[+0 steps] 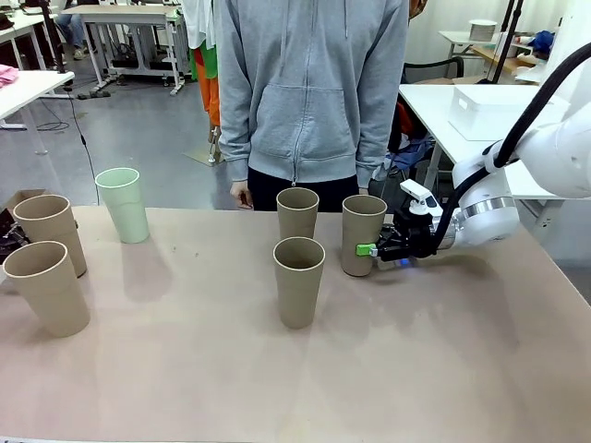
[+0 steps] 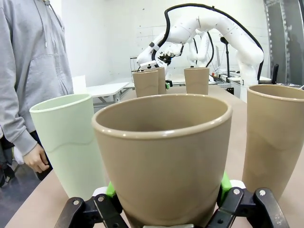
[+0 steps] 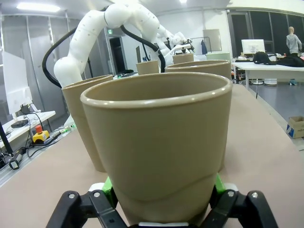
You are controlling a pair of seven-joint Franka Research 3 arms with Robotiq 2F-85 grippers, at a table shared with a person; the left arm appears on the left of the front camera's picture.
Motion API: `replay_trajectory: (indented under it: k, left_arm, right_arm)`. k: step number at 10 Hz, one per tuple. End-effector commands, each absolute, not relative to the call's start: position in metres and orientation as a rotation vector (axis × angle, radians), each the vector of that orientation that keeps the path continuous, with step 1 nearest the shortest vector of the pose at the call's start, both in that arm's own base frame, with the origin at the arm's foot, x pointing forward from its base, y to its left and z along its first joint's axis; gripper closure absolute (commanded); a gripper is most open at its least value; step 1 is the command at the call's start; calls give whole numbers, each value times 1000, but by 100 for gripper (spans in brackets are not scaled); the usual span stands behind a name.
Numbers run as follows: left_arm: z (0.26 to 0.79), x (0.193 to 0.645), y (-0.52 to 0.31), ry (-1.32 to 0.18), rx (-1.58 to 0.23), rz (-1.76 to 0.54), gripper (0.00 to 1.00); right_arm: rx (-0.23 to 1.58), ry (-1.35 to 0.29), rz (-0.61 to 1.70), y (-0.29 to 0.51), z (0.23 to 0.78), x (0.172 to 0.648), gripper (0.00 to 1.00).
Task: Stack the cups and store them in the basket.
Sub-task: Pick up two Reusable plastic cups , one in each hand.
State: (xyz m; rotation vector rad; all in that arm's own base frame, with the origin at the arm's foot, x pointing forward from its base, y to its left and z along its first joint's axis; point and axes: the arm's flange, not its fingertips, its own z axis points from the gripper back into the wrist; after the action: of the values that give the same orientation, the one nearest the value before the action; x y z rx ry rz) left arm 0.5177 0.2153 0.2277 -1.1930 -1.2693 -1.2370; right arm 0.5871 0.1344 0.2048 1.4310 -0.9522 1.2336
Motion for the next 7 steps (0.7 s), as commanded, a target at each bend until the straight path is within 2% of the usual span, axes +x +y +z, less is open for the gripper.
replay_trajectory:
  k: [1,2,4,7]
  left_arm:
    - [231,517,216,-1274,-1189,-1242,43]
    - [228,518,215,-1269,-1193,-1237,14]
    - [271,490,204,-1378,-1189,-1204,14]
    - [341,458,194,-1438,-1161,-1186,14]
  right_arm:
    - [1418,-958,1230,135,206,589,60]
    - [1431,-952,1234,134,205,587,16]
    - [1386,-1131,1238,135,252,570,16]
    - [1325,-1252,1184,119,317,550,16]
